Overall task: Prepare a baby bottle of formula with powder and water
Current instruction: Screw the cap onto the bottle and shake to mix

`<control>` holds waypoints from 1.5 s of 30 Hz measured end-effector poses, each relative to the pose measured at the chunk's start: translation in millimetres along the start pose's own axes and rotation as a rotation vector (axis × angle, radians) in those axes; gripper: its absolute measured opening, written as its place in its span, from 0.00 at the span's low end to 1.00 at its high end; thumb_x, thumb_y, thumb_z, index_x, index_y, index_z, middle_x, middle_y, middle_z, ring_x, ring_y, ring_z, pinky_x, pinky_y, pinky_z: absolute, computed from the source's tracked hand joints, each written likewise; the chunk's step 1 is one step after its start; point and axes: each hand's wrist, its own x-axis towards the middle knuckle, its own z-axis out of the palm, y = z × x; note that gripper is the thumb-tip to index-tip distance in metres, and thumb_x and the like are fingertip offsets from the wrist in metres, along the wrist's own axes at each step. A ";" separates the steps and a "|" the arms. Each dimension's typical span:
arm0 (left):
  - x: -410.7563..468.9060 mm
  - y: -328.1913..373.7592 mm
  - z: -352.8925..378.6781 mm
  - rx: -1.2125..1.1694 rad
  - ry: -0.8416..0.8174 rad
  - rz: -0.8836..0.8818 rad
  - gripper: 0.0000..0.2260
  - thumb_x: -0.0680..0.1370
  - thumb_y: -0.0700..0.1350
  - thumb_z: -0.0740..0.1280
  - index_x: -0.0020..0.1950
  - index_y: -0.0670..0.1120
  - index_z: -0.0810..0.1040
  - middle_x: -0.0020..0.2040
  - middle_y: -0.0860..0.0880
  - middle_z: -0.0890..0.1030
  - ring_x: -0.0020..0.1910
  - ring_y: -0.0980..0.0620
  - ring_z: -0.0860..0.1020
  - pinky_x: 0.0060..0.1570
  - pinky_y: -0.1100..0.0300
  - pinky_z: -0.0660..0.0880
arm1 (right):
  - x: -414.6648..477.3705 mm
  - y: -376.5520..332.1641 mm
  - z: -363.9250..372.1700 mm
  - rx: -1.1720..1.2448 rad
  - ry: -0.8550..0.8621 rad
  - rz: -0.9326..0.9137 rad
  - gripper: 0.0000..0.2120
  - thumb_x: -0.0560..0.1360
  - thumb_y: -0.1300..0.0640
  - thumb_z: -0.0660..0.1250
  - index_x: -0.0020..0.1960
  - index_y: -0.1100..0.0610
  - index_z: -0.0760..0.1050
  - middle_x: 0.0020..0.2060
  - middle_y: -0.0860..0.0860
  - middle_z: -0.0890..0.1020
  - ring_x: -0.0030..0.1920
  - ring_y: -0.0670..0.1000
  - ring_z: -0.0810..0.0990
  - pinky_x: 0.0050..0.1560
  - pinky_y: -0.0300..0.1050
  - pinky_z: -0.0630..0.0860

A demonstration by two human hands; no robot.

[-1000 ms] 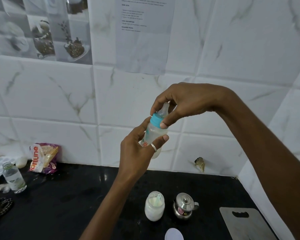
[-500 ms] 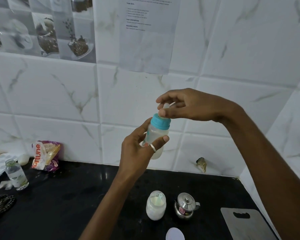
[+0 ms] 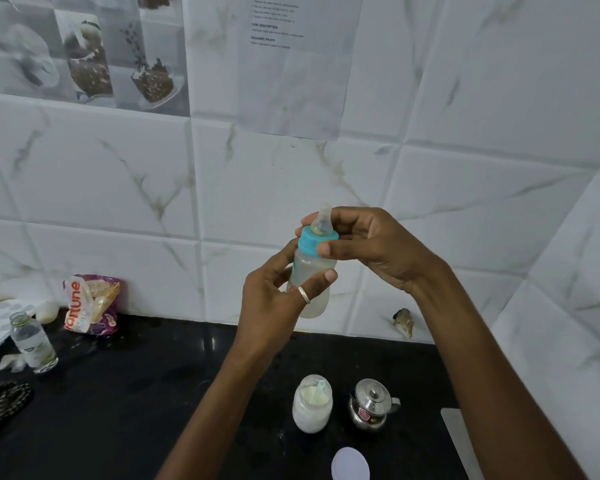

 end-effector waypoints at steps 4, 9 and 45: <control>-1.2 -3.8 1.7 0.005 0.054 0.033 0.31 0.70 0.57 0.76 0.72 0.56 0.78 0.65 0.61 0.82 0.65 0.55 0.80 0.64 0.52 0.80 | -4.5 2.5 13.1 -0.032 0.140 -0.008 0.20 0.69 0.54 0.77 0.60 0.53 0.82 0.57 0.49 0.87 0.59 0.51 0.85 0.63 0.49 0.81; -1.0 -12.0 3.4 0.045 0.133 0.058 0.27 0.73 0.52 0.78 0.71 0.54 0.79 0.60 0.58 0.84 0.59 0.62 0.82 0.53 0.68 0.79 | -8.5 11.9 49.4 -0.211 0.512 0.017 0.14 0.68 0.44 0.80 0.51 0.44 0.81 0.47 0.36 0.85 0.52 0.37 0.83 0.54 0.35 0.80; 19.3 -21.2 -28.7 -0.239 -0.304 -0.182 0.19 0.74 0.51 0.78 0.63 0.50 0.84 0.58 0.48 0.86 0.54 0.50 0.84 0.51 0.53 0.82 | -12.0 38.9 43.3 0.275 0.175 0.014 0.23 0.76 0.54 0.70 0.70 0.53 0.74 0.66 0.50 0.82 0.67 0.53 0.79 0.70 0.52 0.76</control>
